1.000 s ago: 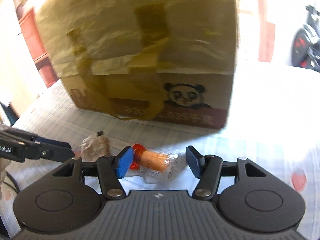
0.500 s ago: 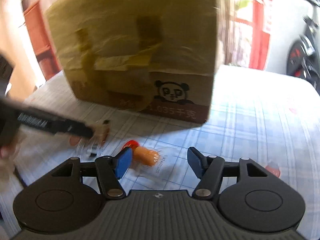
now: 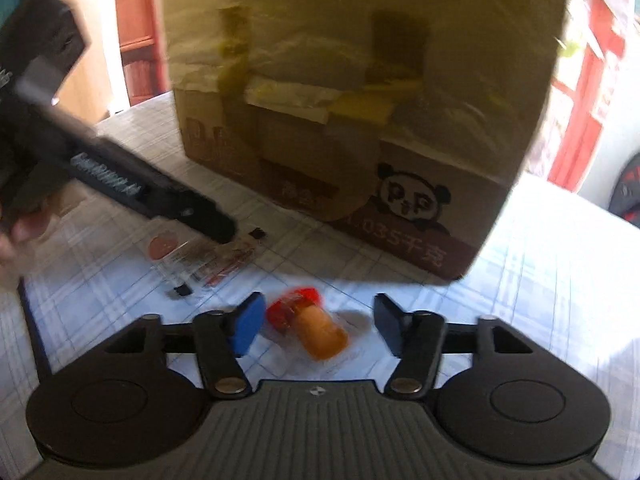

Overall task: Organize snacks
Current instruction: 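Close the left tool on the clear packet while the right tool grasps the sausage packet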

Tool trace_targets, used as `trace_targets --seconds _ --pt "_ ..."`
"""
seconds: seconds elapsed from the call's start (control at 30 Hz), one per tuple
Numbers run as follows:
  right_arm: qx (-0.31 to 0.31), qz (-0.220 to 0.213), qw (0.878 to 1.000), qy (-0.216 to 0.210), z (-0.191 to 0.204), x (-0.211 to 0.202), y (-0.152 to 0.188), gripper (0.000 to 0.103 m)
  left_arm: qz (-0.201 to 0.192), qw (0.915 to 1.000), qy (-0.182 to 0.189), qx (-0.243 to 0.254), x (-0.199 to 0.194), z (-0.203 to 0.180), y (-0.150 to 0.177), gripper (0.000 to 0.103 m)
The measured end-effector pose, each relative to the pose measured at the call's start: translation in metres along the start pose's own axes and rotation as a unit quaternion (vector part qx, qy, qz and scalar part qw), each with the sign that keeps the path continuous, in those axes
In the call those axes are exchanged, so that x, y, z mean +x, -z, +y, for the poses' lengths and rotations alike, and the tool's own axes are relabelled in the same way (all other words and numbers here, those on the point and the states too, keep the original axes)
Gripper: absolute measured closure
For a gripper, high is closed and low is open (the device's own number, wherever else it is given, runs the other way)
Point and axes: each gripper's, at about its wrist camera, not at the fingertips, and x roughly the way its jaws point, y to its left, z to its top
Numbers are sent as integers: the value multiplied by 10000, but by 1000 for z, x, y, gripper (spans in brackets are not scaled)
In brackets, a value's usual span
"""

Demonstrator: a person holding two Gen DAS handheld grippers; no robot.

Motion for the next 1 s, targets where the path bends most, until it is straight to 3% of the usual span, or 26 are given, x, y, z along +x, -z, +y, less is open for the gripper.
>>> trace_targets --seconds 0.07,0.2,0.4,0.5,0.9,1.0 --pt "302 -14 9993 203 -6 -4 0 58 22 9999 48 106 1 -8 4 50" --pt "859 -64 9955 386 -18 -10 5 62 8 9989 -93 454 7 -26 9 46" --pt "1224 -201 9914 418 -24 -28 12 49 -96 9970 -505 587 13 -44 15 46" --pt "1359 -206 9896 414 -21 -37 17 49 -119 9947 -787 655 11 -51 20 46" --pt "860 38 9937 716 5 -27 20 50 -207 9914 -962 867 10 -56 30 48" --pt "753 23 9941 785 9 -28 25 50 -264 9911 -991 845 11 -52 32 56"
